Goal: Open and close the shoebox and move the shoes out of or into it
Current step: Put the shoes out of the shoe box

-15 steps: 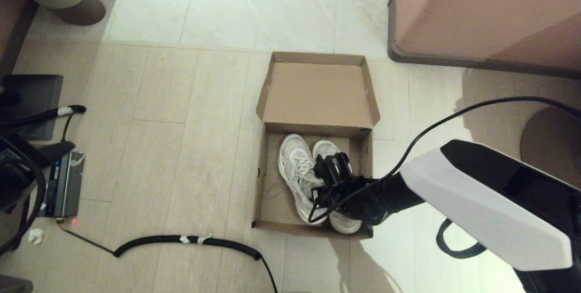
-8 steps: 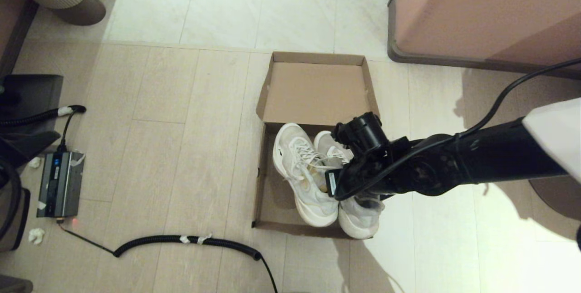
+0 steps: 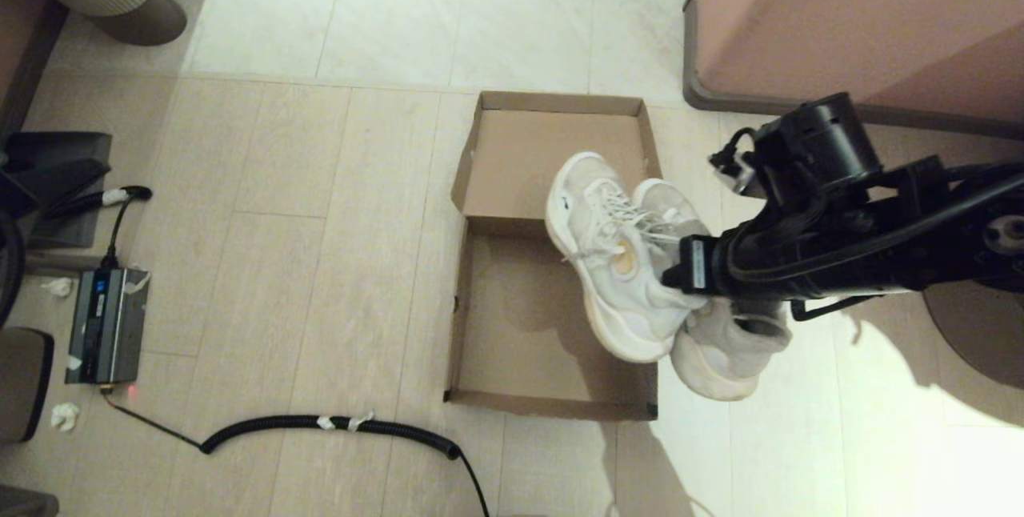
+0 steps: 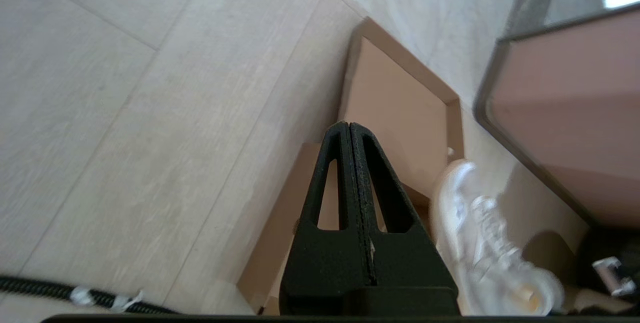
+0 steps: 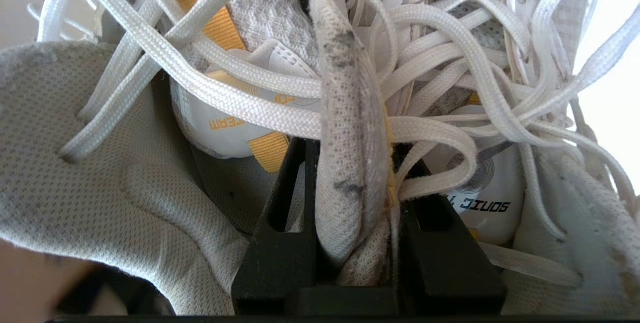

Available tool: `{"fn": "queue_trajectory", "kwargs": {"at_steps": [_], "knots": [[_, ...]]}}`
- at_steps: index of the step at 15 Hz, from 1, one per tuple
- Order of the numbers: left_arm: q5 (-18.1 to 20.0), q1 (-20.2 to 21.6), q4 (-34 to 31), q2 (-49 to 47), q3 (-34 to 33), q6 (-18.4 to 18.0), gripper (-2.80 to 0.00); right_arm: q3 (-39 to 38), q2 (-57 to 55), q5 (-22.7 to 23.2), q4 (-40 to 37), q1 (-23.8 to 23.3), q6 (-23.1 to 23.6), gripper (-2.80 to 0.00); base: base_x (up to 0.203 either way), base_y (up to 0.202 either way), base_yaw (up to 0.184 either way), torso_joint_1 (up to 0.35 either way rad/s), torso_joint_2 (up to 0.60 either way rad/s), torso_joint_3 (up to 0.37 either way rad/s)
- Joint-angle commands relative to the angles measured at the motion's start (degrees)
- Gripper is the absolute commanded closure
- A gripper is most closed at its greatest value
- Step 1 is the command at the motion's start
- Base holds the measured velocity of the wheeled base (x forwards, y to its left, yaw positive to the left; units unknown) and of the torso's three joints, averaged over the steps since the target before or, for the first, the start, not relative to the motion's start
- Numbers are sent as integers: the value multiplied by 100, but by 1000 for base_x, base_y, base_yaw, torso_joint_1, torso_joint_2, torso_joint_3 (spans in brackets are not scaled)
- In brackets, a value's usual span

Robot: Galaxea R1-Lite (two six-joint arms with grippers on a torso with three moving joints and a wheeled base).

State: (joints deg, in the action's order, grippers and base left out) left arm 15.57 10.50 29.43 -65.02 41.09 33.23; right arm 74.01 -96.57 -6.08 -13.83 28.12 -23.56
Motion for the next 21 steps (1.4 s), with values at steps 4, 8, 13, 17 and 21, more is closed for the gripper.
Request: {"fn": "queue_trajectory", "kwargs": {"at_steps": [4,8,13,17,21], "knots": [[34,36,28,-107,-255,43,0,-48,248,-5,-22,-1868,-179,0,0,0,0,0,0,0],[59,31,28,-276,-189,24,0,-146,-638,51,117,-3195,-141,0,0,0,0,0,0,0],[69,31,256,-749,-63,26,0,-351,-2493,78,2247,-3496,367,0,0,0,0,0,0,0],[65,31,507,-1091,-94,33,0,-375,-3622,128,3958,-3524,806,0,0,0,0,0,0,0],[64,31,582,-1210,-75,34,0,-386,-3767,151,4239,-3532,994,-280,0,0,0,0,0,0]]}}
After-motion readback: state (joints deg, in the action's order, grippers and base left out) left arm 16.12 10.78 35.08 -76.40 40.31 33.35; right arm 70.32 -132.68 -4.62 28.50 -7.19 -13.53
